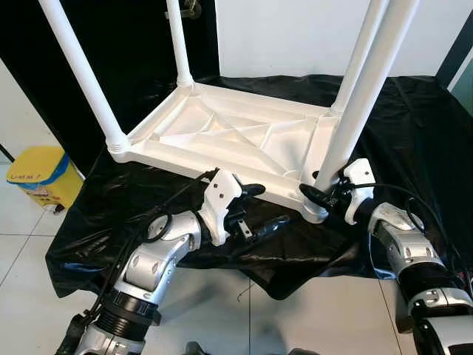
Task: Building children table
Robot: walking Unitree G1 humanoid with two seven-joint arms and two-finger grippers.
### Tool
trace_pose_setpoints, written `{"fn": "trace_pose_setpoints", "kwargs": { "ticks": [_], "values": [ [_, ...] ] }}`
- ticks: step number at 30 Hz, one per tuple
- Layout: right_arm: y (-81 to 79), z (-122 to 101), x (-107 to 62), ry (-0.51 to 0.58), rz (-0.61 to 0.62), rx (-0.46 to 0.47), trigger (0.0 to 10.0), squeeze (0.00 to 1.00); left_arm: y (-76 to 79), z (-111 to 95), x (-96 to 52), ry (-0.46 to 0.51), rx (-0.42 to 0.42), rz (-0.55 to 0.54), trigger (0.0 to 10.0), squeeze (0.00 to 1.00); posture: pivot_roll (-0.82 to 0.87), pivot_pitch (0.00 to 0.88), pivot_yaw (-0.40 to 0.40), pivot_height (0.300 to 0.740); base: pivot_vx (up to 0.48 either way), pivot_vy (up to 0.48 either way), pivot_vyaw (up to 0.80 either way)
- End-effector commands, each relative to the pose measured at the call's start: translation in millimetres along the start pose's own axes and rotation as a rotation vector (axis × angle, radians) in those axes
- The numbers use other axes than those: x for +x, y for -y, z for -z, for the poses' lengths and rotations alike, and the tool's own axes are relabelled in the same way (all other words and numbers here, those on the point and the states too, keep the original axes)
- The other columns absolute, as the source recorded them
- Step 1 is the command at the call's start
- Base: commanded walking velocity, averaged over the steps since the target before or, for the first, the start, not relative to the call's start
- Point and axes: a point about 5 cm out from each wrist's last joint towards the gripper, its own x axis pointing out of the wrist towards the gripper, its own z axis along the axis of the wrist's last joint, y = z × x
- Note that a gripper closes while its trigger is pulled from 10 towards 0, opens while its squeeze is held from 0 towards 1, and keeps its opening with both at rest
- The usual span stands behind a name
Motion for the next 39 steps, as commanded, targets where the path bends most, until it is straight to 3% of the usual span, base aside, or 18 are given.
{"fn": "trace_pose_setpoints", "kwargs": {
  "ticks": [1, 11, 12, 14, 15, 16, 17, 20, 22, 26, 36, 37, 38, 39],
  "values": [
    [-4.8, 9.4, -3.0, -0.023, 0.013, 0.018, 10.0, 0.0, 3.3, 0.7, 1.0, -0.02, 0.01, 0.041, 10.0, 0.0, -0.13, 0.003, 0.024, 0.74, 0.0, 0.0, 0.0],
    [-11.1, 11.5, -8.5, -0.022, 0.221, -0.003, 10.0, 0.0, 2.8, 4.2, 3.8, -0.051, 0.019, 0.05, 10.0, 0.0, -0.15, 0.003, 0.029, 0.74, 0.0, 0.0, 0.0],
    [-17.6, 12.1, -7.7, -0.013, 0.304, 0.022, 10.0, 0.0, 2.4, 3.7, 5.2, -0.049, 0.028, 0.049, 10.0, 0.0, -0.17, 0.008, 0.038, 0.74, 0.0, 0.0, 0.0],
    [-17.6, 12.1, -7.7, -0.013, 0.304, 0.022, 10.0, 0.0, 2.4, 3.7, 5.2, -0.049, 0.028, 0.049, 10.0, 0.0, -0.17, 0.008, 0.038, 0.74, 0.0, 0.0, 0.0],
    [-23.2, 13.5, -7.6, -0.008, 0.406, 0.054, 10.0, 0.0, 1.2, 2.8, 6.9, -0.045, 0.041, 0.042, 10.0, 0.0, -0.18, 0.01, 0.04, 0.74, 0.0, 0.0, 0.0],
    [-23.2, 13.5, -7.6, -0.008, 0.406, 0.054, 10.0, 0.0, 1.2, 2.8, 6.9, -0.045, 0.041, 0.042, 10.0, 0.0, -0.18, 0.01, 0.04, 0.74, 0.0, 0.0, 0.0],
    [-27.6, 15.6, -9.0, -0.013, 0.534, 0.099, 10.0, 0.0, -0.9, 1.1, 8.7, -0.038, 0.059, 0.026, 10.0, 0.0, -0.18, 0.009, 0.041, 0.74, 0.0, 0.0, 0.0],
    [-30.2, 17.1, -10.7, -0.02, 0.619, 0.128, 10.0, 0.0, -2.3, 0.0, 10.0, -0.033, 0.071, 0.015, 10.0, 0.0, -0.18, 0.009, 0.042, 0.74, 0.0, 0.0, 0.0],
    [-36.8, 19.2, -11.0, -0.023, 0.771, 0.183, 10.0, 0.0, -7.0, -2.5, 9.7, -0.025, 0.11, -0.028, 10.0, 0.0, -0.17, 0.004, 0.037, 0.74, 0.0, 0.0, 0.0],
    [-41.9, 16.0, -10.6, -0.017, 0.889, 0.209, 10.0, 0.0, -12.9, -9.6, 7.3, 0.005, 0.122, -0.075, 10.0, 0.0, -0.16, 0.003, 0.029, 0.74, 0.0, 0.0, 0.0],
    [-47.5, 4.8, -6.9, -0.01, 0.958, 0.172, 10.0, 0.0, -17.0, -16.0, 4.1, 0.041, 0.105, -0.108, 10.0, 0.0, -0.14, 0.0, 0.016, 0.74, 0.0, 0.0, 0.0],
    [-48.9, 2.4, -6.0, 0.004, 0.949, 0.164, 10.0, 0.49, -16.9, -17.5, 3.7, 0.061, 0.086, -0.108, 10.0, 0.0, -0.14, 0.0, 0.013, 0.74, 0.0, 0.0, 0.0],
    [-48.9, 2.4, -6.0, 0.004, 0.949, 0.164, 10.0, 0.49, -16.9, -17.5, 3.7, 0.061, 0.086, -0.108, 10.0, 0.0, -0.14, 0.0, 0.013, 0.74, 0.0, 0.0, 0.0],
    [-50.0, -0.4, -5.2, 0.016, 0.94, 0.155, 10.0, 1.0, -16.6, -19.6, 3.5, 0.085, 0.067, -0.107, 10.0, 0.0, -0.14, 0.0, 0.011, 0.74, 0.0, 0.0, 0.0]
  ]
}}
